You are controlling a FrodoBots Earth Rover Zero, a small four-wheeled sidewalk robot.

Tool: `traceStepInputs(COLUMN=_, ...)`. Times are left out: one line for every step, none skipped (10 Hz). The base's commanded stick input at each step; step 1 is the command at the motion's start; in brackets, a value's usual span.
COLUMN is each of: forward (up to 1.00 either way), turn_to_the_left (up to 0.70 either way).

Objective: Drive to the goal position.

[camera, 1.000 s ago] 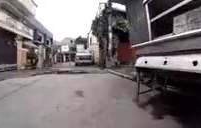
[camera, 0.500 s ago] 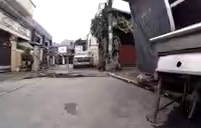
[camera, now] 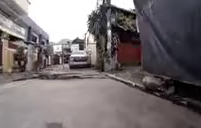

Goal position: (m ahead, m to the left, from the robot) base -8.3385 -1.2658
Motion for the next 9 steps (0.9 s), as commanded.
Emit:
traceStepInputs(forward=1.0, turn_to_the_left=0.27)
traceStepInputs(forward=1.0, turn_to_the_left=0.27)
traceStepInputs(forward=1.0, turn_to_the_left=0.27)
traceStepInputs(forward=1.0, turn_to_the_left=0.27)
traceStepInputs(forward=1.0, turn_to_the_left=0.27)
traceStepInputs(forward=1.0, turn_to_the_left=0.27)
traceStepInputs(forward=1.0, turn_to_the_left=0.27)
traceStepInputs(forward=1.0, turn_to_the_left=0.27)
traceStepInputs(forward=1.0, turn_to_the_left=0.27)
